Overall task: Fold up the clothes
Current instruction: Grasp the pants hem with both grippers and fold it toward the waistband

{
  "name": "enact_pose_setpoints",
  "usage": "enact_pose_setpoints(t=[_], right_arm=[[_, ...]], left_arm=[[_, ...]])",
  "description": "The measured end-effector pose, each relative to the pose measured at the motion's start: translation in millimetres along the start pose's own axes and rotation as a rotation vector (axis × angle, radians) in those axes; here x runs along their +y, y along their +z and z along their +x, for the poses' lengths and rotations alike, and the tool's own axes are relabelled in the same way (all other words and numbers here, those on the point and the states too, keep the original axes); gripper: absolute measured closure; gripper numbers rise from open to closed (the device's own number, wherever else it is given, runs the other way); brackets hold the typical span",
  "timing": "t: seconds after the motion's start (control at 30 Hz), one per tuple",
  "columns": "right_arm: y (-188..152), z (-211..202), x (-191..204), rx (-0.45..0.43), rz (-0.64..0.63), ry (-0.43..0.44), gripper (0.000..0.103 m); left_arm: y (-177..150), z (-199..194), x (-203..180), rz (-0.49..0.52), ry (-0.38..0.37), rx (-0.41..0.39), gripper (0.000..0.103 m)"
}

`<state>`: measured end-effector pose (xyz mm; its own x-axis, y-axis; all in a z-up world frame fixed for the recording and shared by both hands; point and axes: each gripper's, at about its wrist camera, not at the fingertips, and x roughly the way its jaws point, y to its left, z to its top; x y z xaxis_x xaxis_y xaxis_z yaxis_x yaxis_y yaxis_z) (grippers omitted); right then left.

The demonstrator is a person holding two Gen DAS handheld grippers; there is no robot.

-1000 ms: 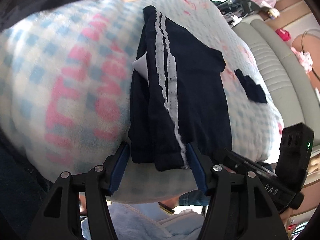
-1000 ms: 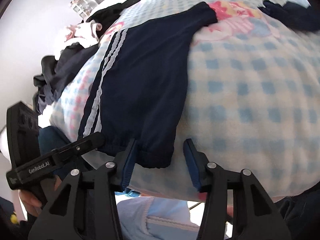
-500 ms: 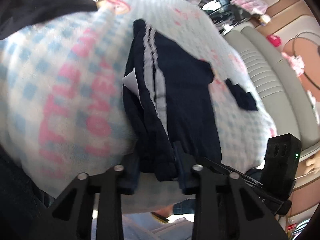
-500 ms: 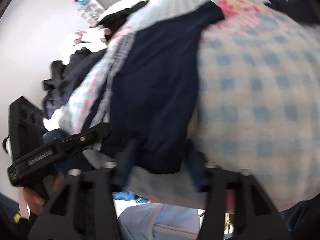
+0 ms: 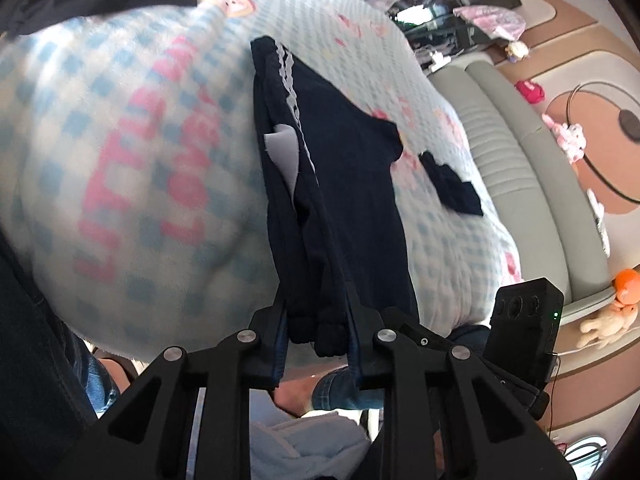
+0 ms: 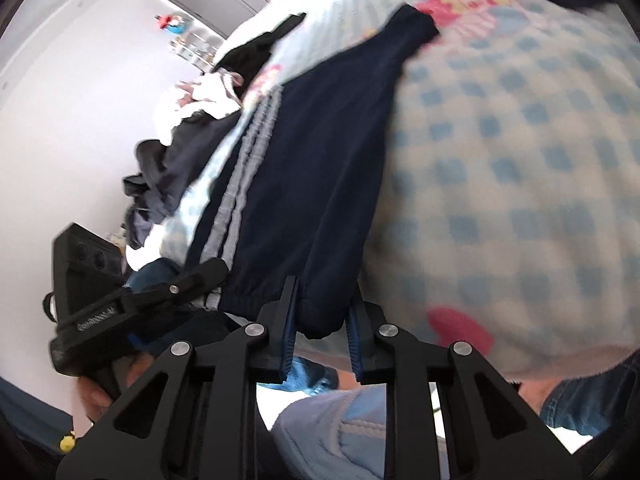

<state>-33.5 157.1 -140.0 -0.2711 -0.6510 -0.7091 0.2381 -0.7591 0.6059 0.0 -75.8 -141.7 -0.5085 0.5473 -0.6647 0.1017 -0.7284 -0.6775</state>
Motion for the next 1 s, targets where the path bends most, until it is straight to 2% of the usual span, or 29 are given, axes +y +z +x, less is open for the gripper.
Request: enact_pose_setpoints(t=[0.1, 0.3, 0.43, 0.5, 0.53, 0.57, 0.6, 0.63, 0.67, 0.73, 0.8, 0.93, 1.0], right_arm=[[0.7, -4.6, 4.2, -0.008, -0.008, 0.012, 0.082], [15.3, -17.2, 11.1, -0.043, -0.009, 0.046, 0.082], [47.2, -14.3, 15.3, -0.052, -0.009, 0.088, 0.082], [71.0, -11.6, 22.0, -0.074, -0.017, 0.092, 0.08], [83.3, -9.9, 25.0, -0.087, -0.019, 0.093, 0.079], [99.3, -7.6, 27.2, -0.102, -0.016, 0.095, 0.078], [116.0, -5.4, 27.6, -0.12, -0.005, 0.095, 0.07], [129.0, -3.6, 26.0, -0.136, 0.011, 0.088, 0.055], [142.6, -1.2, 23.3, -0.148, 0.028, 0.066, 0.048], [158.5, 3.7, 19.8, -0.157, 0.027, -0.026, 0.045], [161.9, 6.4, 16.4, -0.167, -0.005, -0.129, 0.045], [153.3, 13.4, 6.9, -0.144, -0.092, -0.226, 0.045], [152.2, 22.1, 8.5, -0.112, -0.127, -0.228, 0.045]], left_arm=[[1.1, -4.9, -1.3, 0.007, -0.013, -0.009, 0.079], [14.9, -11.8, 2.5, -0.031, -0.094, -0.006, 0.079], [46.9, -6.4, -3.2, -0.04, -0.132, 0.017, 0.079], [71.6, -2.6, -13.0, -0.02, -0.135, 0.033, 0.077], [86.0, -3.0, -17.9, -0.003, -0.146, 0.017, 0.075], [100.4, -3.4, -22.9, 0.014, -0.156, 0.001, 0.067], [114.3, -3.7, -27.1, 0.029, -0.165, -0.016, 0.049], [124.0, -2.8, -26.3, 0.031, -0.164, -0.036, 0.039], [133.8, -1.9, -25.5, 0.033, -0.162, -0.055, 0.033], [152.0, 0.2, -23.8, 0.04, -0.157, -0.093, 0.033], [150.6, 7.2, -20.2, 0.084, -0.109, -0.106, 0.034], [147.8, 21.2, -12.9, 0.171, -0.012, -0.132, 0.043], [146.4, 28.1, -9.3, 0.215, 0.037, -0.145, 0.053]])
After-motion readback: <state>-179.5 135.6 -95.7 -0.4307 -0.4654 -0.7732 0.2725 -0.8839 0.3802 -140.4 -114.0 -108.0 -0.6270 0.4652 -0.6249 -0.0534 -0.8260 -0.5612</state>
